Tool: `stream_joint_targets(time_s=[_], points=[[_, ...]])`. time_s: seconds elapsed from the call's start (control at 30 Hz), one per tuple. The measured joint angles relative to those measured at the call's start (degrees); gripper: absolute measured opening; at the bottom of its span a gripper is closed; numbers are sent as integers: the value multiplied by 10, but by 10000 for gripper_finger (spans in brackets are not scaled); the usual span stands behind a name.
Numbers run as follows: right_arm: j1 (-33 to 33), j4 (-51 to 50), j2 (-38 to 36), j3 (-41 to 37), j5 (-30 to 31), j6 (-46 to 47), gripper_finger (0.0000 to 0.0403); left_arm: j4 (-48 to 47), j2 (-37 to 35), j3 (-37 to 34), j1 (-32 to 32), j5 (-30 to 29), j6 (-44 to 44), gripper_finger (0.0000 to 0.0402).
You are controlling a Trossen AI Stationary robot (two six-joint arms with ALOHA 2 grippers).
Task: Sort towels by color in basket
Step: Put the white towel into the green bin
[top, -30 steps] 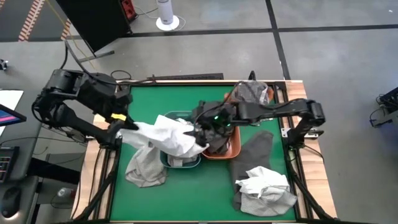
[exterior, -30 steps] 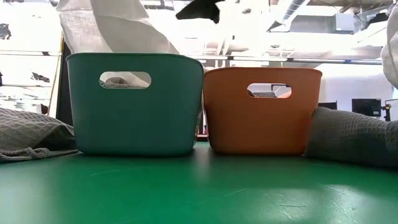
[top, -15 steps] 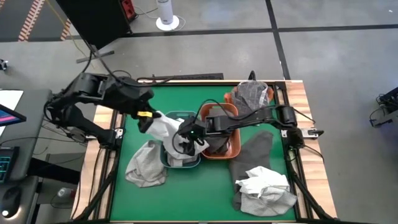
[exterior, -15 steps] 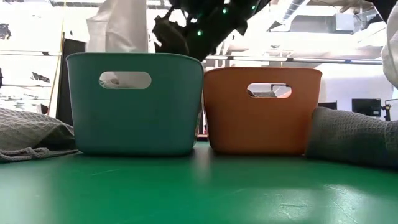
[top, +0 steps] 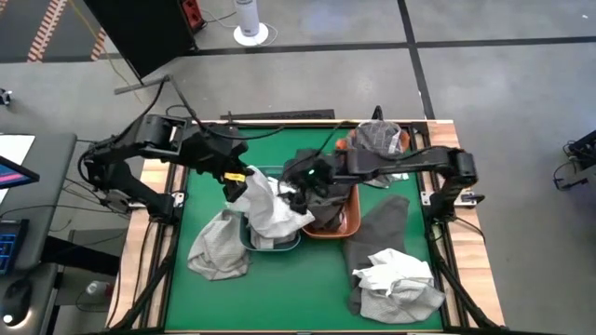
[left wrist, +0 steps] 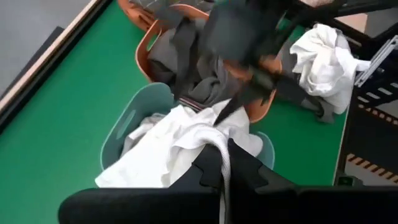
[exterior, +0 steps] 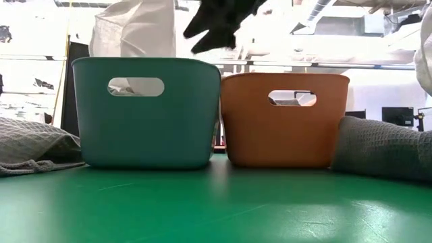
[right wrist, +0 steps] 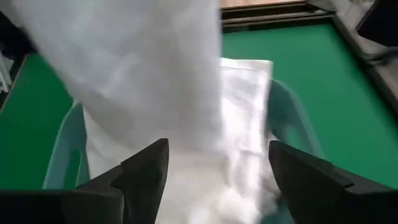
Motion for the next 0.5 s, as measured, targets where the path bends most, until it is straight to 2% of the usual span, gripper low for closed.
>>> stream_joint_targets(time_s=[0.2,0.5], points=[[-26,-137,-94,0,46,-37,306,98,-2,-73,0,-3,12,0],[-56,-261,-218,0,85,-41,306,298,-1,-253,5,4,36,0]])
